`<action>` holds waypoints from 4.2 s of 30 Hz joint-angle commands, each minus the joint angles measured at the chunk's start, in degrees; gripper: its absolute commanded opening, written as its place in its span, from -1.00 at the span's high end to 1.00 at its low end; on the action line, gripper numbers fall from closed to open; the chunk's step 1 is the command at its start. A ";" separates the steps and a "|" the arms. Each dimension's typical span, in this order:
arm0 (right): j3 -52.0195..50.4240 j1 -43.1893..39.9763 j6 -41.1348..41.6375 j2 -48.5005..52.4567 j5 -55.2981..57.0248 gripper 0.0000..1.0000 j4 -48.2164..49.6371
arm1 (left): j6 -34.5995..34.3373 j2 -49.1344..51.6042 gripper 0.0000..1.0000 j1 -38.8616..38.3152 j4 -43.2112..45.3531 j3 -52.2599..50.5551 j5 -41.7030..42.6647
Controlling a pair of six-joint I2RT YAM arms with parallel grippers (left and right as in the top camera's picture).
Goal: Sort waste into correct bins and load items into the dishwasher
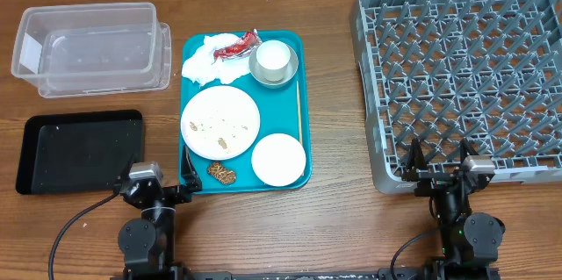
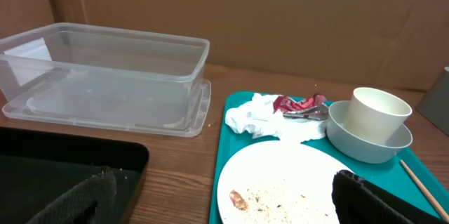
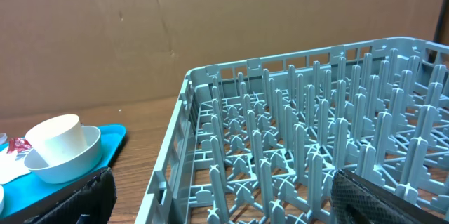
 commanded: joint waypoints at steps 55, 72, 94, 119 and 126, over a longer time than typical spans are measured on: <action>-0.61 -0.28 0.42 -0.63 0.31 -1.00 0.20 | 0.83 -0.79 -1.00 0.42 0.20 -0.39 0.61; -0.59 -0.28 0.42 -0.63 0.31 -1.00 0.20 | -30.99 -0.74 -1.00 0.15 2.10 -0.31 30.40; -0.61 -0.28 0.42 -0.63 0.31 -0.99 0.20 | -42.47 3.61 -1.00 0.22 6.14 11.89 47.58; -0.61 -0.28 0.42 -0.63 0.31 -1.00 0.20 | -11.21 74.69 -1.00 -15.93 -62.25 80.37 14.38; -0.59 -0.28 0.42 -0.63 0.31 -1.00 0.20 | -15.30 82.66 -1.00 -24.76 -57.16 81.05 1.09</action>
